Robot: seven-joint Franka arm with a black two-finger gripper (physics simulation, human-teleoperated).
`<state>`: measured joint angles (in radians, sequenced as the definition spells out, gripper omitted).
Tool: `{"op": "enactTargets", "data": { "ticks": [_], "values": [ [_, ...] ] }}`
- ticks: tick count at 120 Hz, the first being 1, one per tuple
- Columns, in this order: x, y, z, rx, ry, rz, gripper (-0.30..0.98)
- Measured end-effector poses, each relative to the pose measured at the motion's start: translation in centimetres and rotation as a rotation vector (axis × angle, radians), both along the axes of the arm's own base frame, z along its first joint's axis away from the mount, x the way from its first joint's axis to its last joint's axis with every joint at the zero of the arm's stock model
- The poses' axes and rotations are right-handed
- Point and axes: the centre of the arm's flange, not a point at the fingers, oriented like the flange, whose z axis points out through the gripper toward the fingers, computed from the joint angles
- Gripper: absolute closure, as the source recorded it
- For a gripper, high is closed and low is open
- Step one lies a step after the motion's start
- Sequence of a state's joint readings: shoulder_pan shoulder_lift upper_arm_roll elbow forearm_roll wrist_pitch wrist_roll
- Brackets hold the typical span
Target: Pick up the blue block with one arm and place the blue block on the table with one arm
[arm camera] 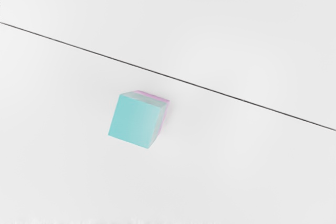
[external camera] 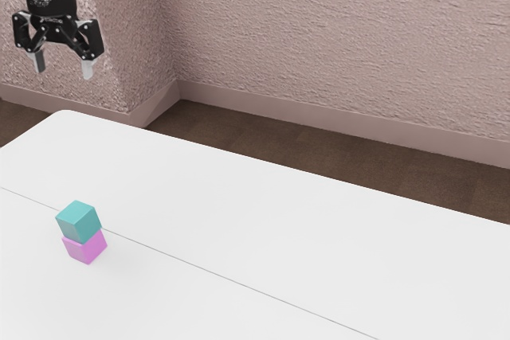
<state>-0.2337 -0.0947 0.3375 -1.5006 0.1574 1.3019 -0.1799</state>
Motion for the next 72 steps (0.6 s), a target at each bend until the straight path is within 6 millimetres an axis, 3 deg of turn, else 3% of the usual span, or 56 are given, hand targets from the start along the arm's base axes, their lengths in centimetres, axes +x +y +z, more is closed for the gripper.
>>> {"op": "enactTargets", "data": {
  "ticks": [16,25,29,34,42,58,65,72],
  "values": [
    [-0.1,-0.1,0.2,0.0,-0.002,0.012,0.0],
    [-2.1,-1.6,9.9,0.023,-0.205,-0.01,0.0],
    [-3.1,-3.5,12.3,0.024,-0.253,-0.051,0.0],
    [-3.7,-5.9,13.7,0.02,-0.278,-0.103,0.0],
    [-4.2,-7.4,14.3,0.016,-0.285,-0.14,0.0],
    [-4.0,-7.0,14.0,0.016,-0.263,-0.139,0.0],
    [-3.6,-7.0,13.3,0.011,-0.245,-0.141,0.0],
    [-2.5,-7.0,11.5,-0.002,-0.206,-0.141,0.0]
  ]
}}
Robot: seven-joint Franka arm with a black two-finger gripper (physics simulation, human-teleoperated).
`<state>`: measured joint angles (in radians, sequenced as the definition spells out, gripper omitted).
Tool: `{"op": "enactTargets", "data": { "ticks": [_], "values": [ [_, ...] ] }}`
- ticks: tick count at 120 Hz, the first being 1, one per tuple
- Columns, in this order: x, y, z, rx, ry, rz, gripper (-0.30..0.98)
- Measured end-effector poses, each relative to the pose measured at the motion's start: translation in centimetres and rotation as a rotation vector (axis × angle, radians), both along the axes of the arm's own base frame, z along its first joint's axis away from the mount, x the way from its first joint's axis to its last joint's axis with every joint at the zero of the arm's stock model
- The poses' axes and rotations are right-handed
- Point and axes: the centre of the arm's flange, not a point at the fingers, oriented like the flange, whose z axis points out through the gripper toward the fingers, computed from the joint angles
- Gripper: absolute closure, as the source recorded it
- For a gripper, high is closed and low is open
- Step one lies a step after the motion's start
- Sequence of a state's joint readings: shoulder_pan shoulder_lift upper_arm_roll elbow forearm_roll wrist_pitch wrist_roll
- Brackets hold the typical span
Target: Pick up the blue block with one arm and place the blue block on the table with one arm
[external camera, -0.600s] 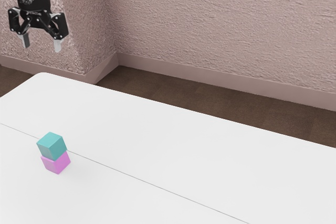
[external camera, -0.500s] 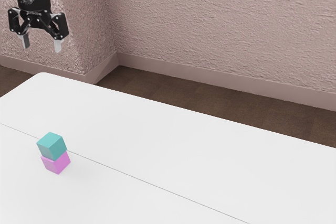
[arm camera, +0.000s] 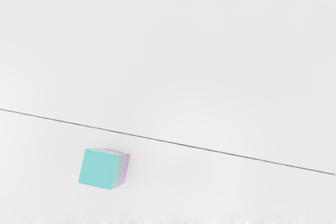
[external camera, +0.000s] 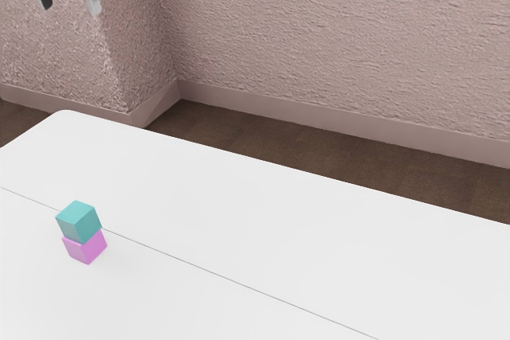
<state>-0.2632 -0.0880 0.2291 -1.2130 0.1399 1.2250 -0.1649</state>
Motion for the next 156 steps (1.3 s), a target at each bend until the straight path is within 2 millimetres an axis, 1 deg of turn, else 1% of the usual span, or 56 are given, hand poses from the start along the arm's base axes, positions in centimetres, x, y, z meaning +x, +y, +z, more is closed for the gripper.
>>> {"op": "enactTargets", "data": {
  "ticks": [8,11,13,17,22,27,33,38,42,51,56,62,75,81,85,95,114,125,135,148,156],
  "values": [
    [0.9,-0.3,-3.0,-0.012,0.054,0.002,0.0],
    [0.7,-0.7,-4.9,-0.017,0.093,-0.008,0.0],
    [0.4,-1.0,-6.0,-0.021,0.116,-0.016,0.0],
    [-0.7,-1.0,-7.3,-0.03,0.144,-0.023,0.0],
    [-2.7,-0.6,-10.1,-0.039,0.178,-0.032,0.0],
    [-4.5,0.0,-13.6,-0.046,0.202,-0.048,0.0],
    [-5.4,0.7,-17.6,-0.052,0.221,-0.061,0.0],
    [-6.0,2.3,-22.6,-0.063,0.254,-0.045,0.0],
    [-6.3,3.3,-25.8,-0.073,0.266,-0.036,0.0],
    [-6.9,5.0,-31.4,-0.101,0.267,-0.021,0.0],
    [-7.1,5.7,-33.3,-0.113,0.25,-0.017,0.0],
    [-6.9,6.4,-34.1,-0.113,0.214,-0.019,0.0],
    [-6.1,7.8,-34.1,-0.064,0.127,-0.087,0.0],
    [-6.0,8.6,-34.5,-0.037,0.108,-0.129,0.0],
    [-6.1,9.3,-35.0,-0.029,0.102,-0.152,0.0],
    [-7.0,10.9,-37.3,-0.034,0.101,-0.19,0.0],
    [-7.2,11.6,-39.2,-0.046,0.066,-0.277,0.0],
    [-7.0,11.6,-39.5,-0.042,0.046,-0.317,0.0],
    [-7.0,12.5,-39.8,-0.044,0.035,-0.325,0.0],
    [-6.9,14.1,-40.7,-0.039,0.038,-0.326,0.0],
    [-6.7,14.5,-41.3,-0.031,0.047,-0.331,0.0]
  ]
}}
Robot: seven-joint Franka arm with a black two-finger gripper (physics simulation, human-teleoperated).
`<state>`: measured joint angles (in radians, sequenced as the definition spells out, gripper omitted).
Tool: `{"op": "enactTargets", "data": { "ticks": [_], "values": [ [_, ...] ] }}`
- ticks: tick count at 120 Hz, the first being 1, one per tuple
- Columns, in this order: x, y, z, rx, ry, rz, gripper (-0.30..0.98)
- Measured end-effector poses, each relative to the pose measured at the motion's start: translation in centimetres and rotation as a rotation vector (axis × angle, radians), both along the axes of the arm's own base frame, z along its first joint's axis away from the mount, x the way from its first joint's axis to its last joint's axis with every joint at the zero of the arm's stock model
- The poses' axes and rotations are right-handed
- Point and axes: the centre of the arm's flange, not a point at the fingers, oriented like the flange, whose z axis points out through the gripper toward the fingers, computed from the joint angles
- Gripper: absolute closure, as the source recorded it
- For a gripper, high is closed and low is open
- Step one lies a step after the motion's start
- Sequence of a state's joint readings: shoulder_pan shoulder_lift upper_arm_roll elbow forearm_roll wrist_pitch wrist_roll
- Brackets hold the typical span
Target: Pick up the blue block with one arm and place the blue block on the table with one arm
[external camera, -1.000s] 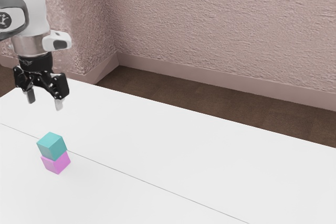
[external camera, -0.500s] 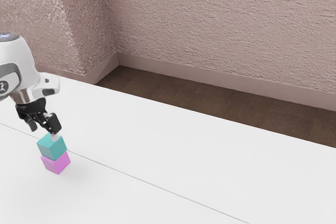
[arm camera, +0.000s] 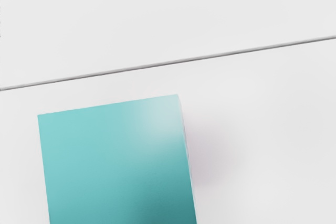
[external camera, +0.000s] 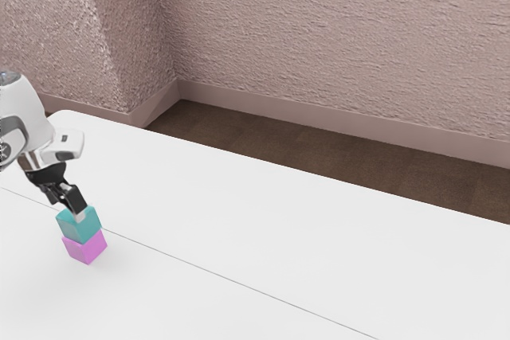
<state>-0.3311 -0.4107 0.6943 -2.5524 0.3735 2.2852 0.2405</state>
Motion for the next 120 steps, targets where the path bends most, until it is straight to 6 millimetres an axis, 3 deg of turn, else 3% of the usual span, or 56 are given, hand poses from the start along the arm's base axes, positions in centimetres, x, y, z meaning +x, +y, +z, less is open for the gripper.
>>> {"op": "enactTargets", "data": {
  "ticks": [32,67,84,120],
  "values": [
    [1.0,0.3,0.5,-0.017,0.075,0.012,0.0],
    [1.1,0.2,-0.7,-0.03,0.156,0.055,0.0],
    [2.6,2.0,-0.1,-0.016,0.151,0.083,0.0],
    [3.5,2.5,-0.7,-0.036,0.163,0.085,0.0]
  ]
}}
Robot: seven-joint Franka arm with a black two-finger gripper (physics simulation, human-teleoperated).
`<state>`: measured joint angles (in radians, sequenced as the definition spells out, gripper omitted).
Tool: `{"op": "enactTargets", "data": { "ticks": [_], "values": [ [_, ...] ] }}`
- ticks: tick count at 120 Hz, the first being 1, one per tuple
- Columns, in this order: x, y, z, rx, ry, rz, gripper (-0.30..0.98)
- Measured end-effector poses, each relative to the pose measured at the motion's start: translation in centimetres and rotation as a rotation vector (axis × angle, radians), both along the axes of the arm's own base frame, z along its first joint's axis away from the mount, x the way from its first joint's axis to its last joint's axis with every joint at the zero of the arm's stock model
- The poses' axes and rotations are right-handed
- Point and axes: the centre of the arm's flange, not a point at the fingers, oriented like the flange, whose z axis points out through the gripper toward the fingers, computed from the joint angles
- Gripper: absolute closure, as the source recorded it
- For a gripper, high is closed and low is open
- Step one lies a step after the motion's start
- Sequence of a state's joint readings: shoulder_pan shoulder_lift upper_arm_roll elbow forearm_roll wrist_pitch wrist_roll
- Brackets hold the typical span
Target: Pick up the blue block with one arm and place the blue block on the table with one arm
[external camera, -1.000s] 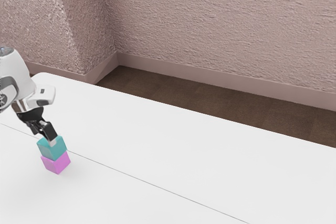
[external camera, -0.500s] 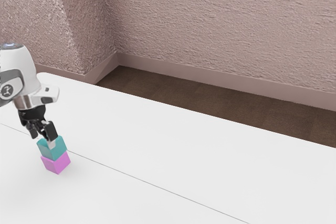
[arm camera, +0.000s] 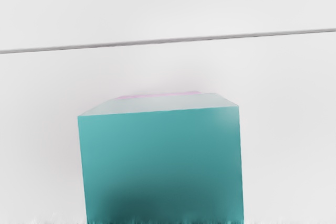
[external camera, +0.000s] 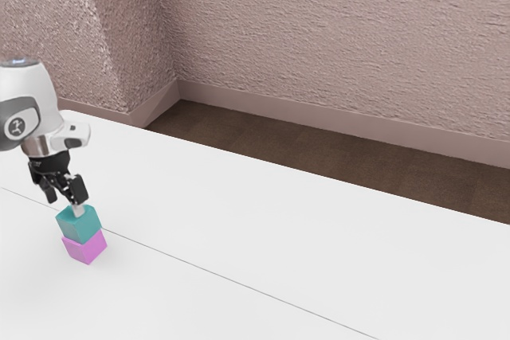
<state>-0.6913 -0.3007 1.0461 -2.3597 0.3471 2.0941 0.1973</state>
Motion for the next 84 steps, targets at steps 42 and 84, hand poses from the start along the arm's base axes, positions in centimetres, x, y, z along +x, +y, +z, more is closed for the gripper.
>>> {"op": "enactTargets", "data": {
  "ticks": [42,84],
  "values": [
    [-0.5,0.5,-2.1,0.003,0.017,0.008,0.0],
    [0.6,-0.5,-2.2,0.024,-0.021,0.002,0.0]
  ]
}}
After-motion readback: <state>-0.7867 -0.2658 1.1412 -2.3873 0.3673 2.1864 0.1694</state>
